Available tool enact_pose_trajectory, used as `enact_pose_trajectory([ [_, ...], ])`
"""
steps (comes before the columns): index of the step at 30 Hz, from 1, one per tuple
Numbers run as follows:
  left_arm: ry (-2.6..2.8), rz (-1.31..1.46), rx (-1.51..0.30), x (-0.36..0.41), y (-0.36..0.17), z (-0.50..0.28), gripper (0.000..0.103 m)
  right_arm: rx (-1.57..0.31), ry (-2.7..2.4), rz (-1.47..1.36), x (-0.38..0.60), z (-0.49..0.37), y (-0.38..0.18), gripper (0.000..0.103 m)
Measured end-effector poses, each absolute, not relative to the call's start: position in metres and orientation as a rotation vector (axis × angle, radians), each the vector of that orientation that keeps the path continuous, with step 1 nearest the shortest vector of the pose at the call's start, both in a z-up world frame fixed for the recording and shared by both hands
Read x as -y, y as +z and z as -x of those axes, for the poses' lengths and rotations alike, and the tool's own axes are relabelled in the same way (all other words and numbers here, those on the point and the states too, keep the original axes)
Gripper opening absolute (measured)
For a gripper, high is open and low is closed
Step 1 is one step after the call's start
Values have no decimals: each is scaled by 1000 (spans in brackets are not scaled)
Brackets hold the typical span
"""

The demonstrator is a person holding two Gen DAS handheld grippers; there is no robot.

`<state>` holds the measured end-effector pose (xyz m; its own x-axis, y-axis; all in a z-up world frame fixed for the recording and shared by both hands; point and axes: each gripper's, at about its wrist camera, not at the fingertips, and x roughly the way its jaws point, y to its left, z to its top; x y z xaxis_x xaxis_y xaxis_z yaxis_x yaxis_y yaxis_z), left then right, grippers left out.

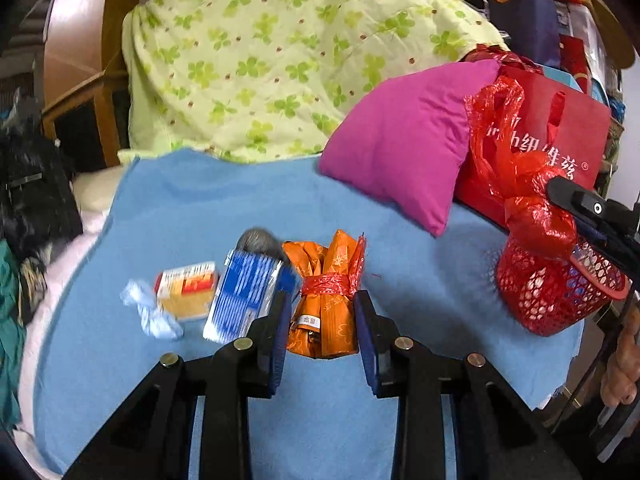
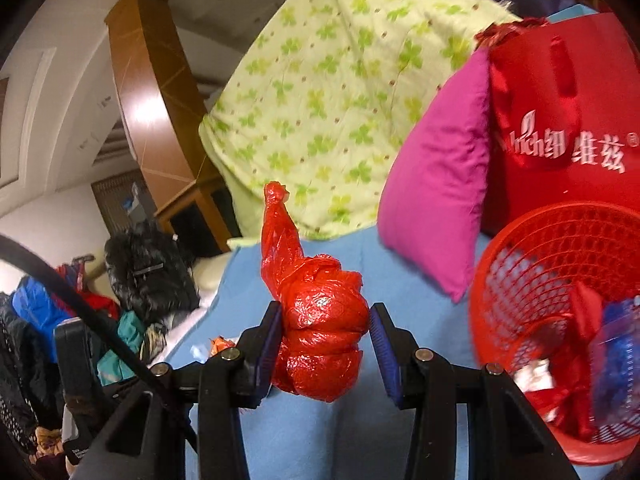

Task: Collect trash
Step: 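Carry red bag and orange wrapper over the red wastebasket and open both tools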

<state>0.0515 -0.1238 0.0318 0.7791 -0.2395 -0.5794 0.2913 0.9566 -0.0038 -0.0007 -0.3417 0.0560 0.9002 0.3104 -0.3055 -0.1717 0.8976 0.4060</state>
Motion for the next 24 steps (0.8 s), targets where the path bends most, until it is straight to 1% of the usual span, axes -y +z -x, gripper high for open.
enact_pose_trajectory([
  [11,-297,-214,-522,183,68,-41,34,-312,170,-453,394,20,61,47],
  [24,-342,-292,-468,232,90,-36,34,-250,84,-548,445,39,63,47],
])
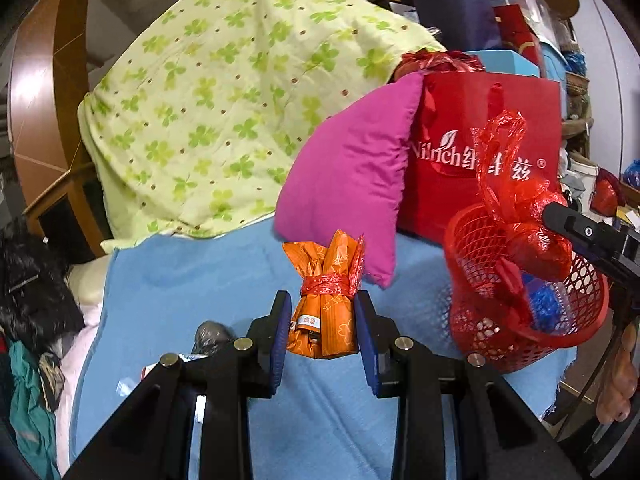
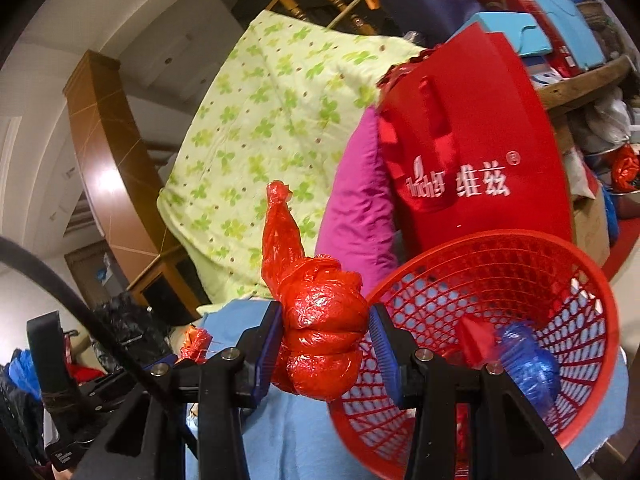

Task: Collect trash
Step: 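Carry red bag and orange wrapper over the red wastebasket and open both tools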

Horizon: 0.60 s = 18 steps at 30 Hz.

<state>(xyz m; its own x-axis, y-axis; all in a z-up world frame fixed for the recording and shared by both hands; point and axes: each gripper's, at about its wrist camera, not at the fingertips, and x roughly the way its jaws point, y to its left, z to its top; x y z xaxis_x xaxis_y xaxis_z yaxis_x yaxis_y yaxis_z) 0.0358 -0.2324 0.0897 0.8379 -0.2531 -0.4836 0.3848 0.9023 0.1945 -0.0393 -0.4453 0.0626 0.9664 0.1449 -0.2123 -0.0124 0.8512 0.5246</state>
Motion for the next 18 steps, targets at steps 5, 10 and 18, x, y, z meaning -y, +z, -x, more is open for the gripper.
enact_pose_trajectory([
  [5,-366,-315,-451,249,94,-32,34,-234,63,-578,458,46,63,47],
  [10,-389,-332,-441,264,97,-30,34,-225,48,-603,469,51,62,47],
  [18,-448,-328,-438,287,98,-28,34,-216,19,-657,489,62,57,47],
])
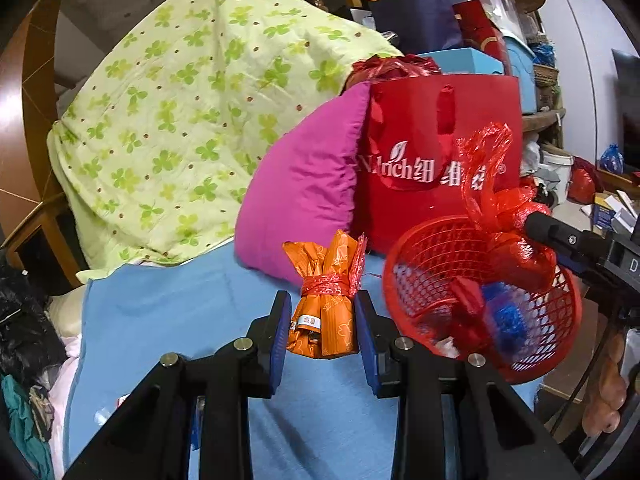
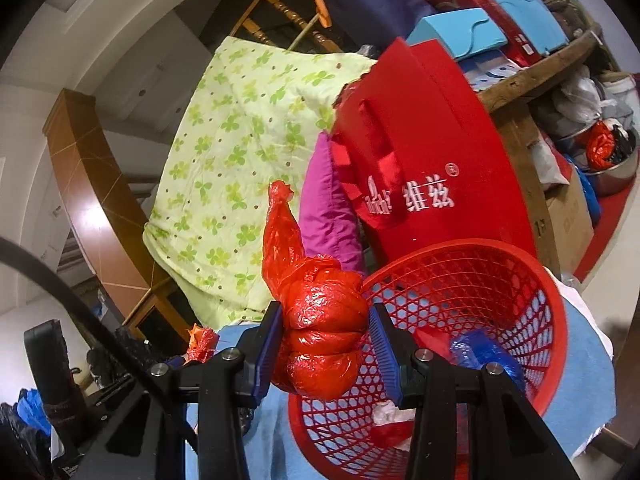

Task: Collect trash
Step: 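Carry red bag and orange wrapper over the red wastebasket and open both tools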

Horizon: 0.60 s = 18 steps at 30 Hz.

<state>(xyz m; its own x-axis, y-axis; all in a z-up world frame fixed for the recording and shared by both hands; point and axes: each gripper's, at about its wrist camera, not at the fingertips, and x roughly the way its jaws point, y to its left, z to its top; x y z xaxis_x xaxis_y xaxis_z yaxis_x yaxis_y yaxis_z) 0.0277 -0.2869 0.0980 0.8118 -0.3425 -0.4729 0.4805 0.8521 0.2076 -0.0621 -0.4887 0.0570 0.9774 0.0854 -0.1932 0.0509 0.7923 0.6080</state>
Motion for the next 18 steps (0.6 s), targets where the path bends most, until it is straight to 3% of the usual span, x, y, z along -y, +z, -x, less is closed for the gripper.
enact_pose_trajectory([
  [15,-660,-261,-406,341,101,-15,38,-208,-33,-764,523,75,46,47],
  [16,-666,-264,-406,345,100,-14,39,-210,-34,-771,524,75,45,47],
  [18,-670,-269,-414,350,98,-15,52,-215,-38,-787,527,75,44,48],
])
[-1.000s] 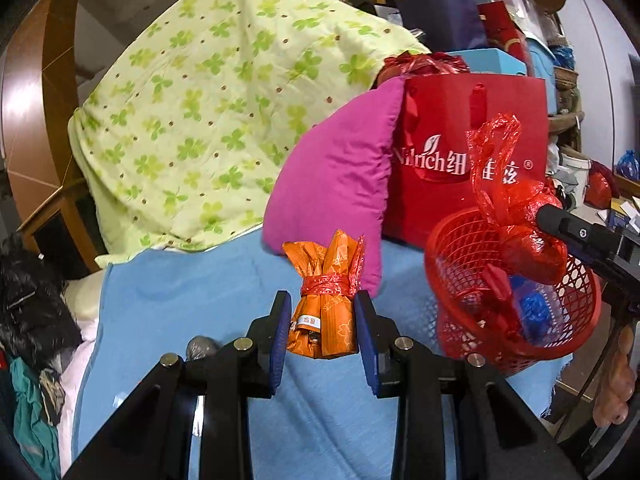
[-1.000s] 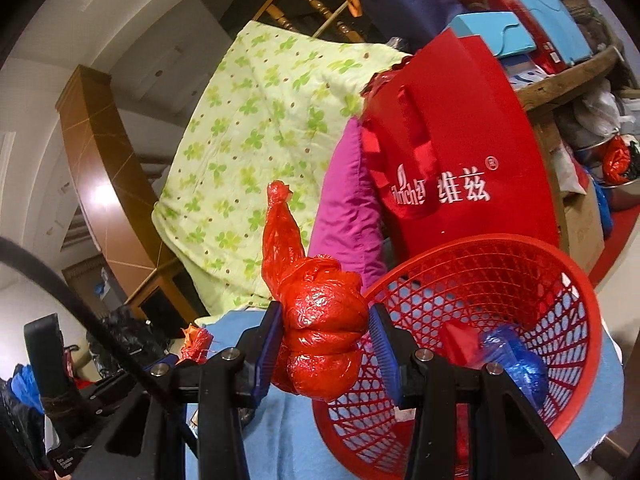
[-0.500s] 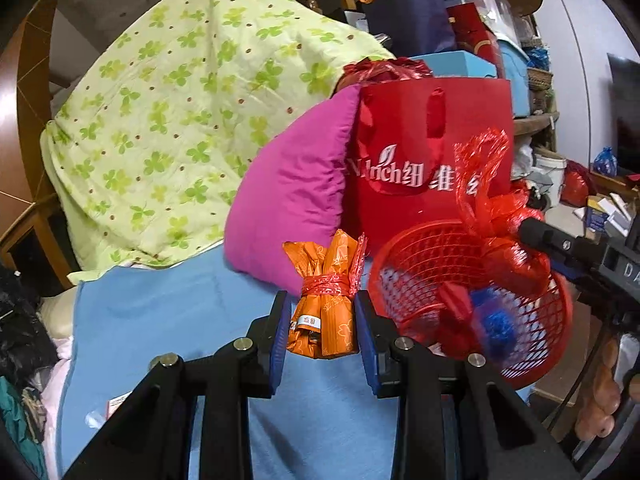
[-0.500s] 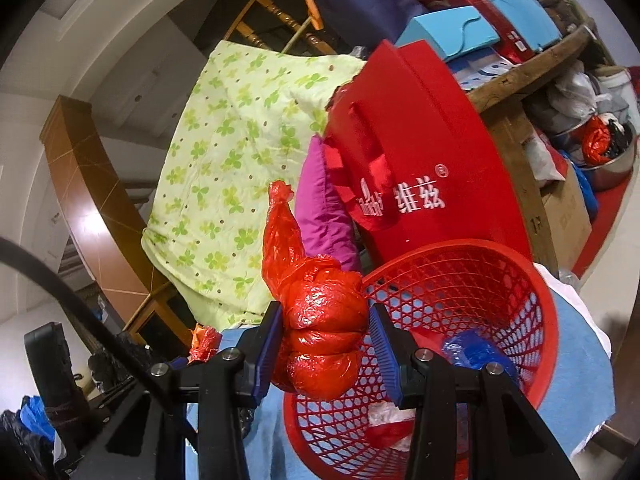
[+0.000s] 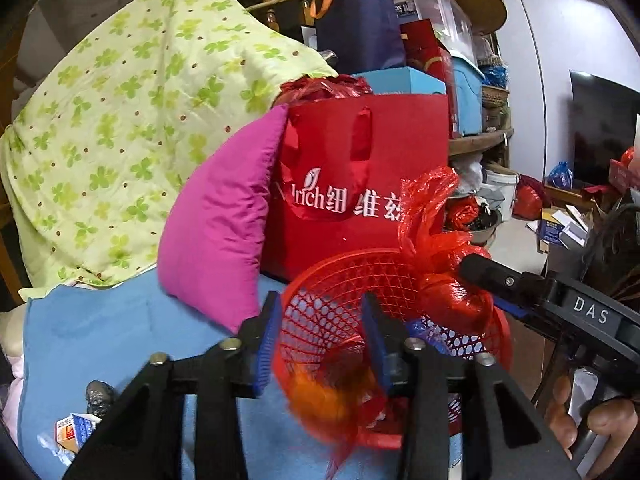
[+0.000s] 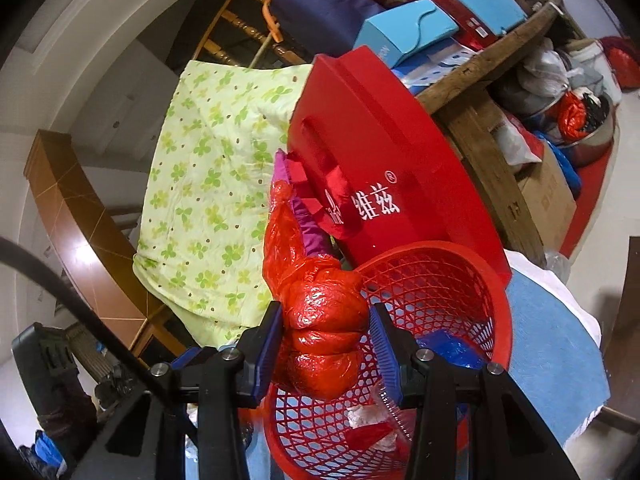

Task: Collect trash
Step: 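Carry red bag and orange wrapper over the red wastebasket and open both tools, then move both open tools back over the blanket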

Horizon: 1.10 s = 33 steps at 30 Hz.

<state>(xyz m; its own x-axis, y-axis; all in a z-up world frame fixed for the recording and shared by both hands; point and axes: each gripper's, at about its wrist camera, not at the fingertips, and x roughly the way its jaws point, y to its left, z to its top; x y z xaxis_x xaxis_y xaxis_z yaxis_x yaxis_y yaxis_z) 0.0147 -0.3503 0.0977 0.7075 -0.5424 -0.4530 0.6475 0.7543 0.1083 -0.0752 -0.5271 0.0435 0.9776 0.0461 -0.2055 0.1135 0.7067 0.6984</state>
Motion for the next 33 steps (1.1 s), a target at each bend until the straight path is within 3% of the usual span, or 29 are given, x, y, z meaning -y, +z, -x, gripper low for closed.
enact_pose_trajectory([
  [9,-621,-225,-462,326,83,-28,58,-233,-39,-843,527,70,40,59],
  [17,-509,-177,-523,262,61,-43,58,-202,-32,-759,499,62,55,58],
  [25,-289,-98,-557,143,37,-53,62,-176,126,-507,416,46,80,59],
  [33,-7,31,-602,21,12,-74,62,-376,277,-428,330,-9,56,60],
])
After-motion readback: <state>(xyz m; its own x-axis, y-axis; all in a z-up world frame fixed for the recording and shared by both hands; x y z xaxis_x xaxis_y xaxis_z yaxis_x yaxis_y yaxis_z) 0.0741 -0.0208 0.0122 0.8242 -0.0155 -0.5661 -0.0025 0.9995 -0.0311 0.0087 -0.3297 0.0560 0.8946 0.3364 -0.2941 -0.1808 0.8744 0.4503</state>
